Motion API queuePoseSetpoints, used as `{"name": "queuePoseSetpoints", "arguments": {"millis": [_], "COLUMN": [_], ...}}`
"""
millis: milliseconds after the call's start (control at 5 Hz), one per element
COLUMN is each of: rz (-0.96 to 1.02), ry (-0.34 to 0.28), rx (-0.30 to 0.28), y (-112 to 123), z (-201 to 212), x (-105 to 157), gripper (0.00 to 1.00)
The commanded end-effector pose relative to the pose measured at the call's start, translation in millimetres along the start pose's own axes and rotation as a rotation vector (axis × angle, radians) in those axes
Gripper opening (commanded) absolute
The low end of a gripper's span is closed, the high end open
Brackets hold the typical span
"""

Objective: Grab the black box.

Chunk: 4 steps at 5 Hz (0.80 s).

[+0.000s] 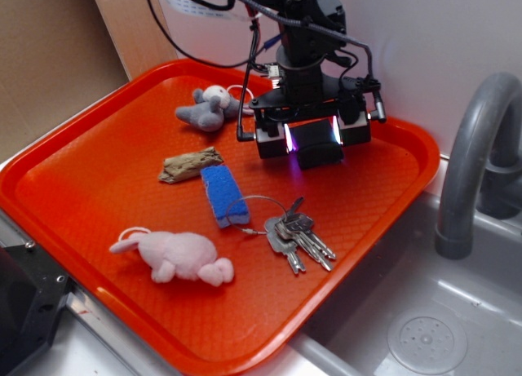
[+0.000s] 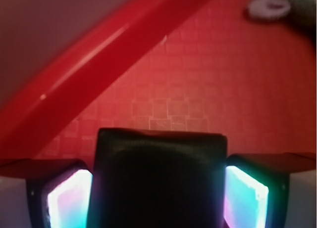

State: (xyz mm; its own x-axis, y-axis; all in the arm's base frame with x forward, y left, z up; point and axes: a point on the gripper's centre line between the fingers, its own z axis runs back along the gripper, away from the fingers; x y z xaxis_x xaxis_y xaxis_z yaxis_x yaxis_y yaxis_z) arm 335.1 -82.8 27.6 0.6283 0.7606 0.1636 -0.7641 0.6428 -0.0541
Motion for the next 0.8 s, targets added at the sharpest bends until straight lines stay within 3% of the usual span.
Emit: {"name": "queuePoseSetpoints", "arguments": {"millis": [0, 200, 600], "rz": [-0.237, -0.478, -0.707], "ry": [0.015, 0.019, 0.034], "rx": [-0.009, 0.025, 0.037], "y": [2.5, 18.1, 68.2], "z": [16.4, 68.1, 158.1], "x": [2.5, 6.3, 10.4], "gripper": [0.00, 0.00, 0.00]}}
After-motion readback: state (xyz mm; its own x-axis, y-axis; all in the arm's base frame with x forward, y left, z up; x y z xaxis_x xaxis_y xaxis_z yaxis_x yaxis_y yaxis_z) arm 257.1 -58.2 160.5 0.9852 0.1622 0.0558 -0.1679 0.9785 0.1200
